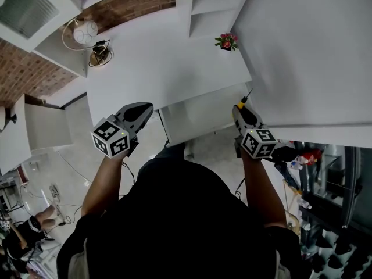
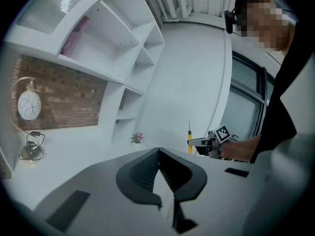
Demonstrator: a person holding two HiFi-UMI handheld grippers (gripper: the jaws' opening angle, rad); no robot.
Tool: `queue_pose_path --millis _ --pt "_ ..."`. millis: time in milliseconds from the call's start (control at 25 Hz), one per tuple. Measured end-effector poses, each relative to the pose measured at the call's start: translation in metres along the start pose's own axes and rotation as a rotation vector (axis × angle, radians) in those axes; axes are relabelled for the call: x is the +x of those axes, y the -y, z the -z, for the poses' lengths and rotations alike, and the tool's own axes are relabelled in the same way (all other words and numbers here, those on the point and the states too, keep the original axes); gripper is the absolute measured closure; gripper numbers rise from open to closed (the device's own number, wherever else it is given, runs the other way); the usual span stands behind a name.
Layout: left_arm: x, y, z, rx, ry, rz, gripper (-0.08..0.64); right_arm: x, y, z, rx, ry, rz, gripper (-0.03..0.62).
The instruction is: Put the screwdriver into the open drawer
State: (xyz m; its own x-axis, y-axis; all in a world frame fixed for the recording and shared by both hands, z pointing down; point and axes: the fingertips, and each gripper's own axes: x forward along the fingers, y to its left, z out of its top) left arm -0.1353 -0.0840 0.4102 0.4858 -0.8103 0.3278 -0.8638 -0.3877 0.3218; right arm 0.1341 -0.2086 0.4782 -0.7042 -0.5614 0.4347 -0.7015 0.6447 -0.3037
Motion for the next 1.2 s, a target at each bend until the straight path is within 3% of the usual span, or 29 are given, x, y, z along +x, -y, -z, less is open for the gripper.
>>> queue_pose_path --millis 440,720,920,1200 --pt "0.003 -0.010 0.006 -0.003 -0.018 -0.009 0.541 0.021 0.006 0.012 -0.008 -0.038 0.007 0.506" --pt "0.005 -0.020 0.005 -0.012 -0.029 -0.021 0.541 0.042 0.015 0.035 -0.010 -0.099 0.009 0.506" --pt "0.008 -0.026 0.008 -0.016 -0.043 -0.029 0.541 0.060 0.027 0.059 -0.091 -0.153 0.026 0.506" --pt "0.013 -0.033 0.009 -0.025 -0.065 -0.032 0.541 0.083 0.045 0.088 -0.065 -0.222 0.040 0.506"
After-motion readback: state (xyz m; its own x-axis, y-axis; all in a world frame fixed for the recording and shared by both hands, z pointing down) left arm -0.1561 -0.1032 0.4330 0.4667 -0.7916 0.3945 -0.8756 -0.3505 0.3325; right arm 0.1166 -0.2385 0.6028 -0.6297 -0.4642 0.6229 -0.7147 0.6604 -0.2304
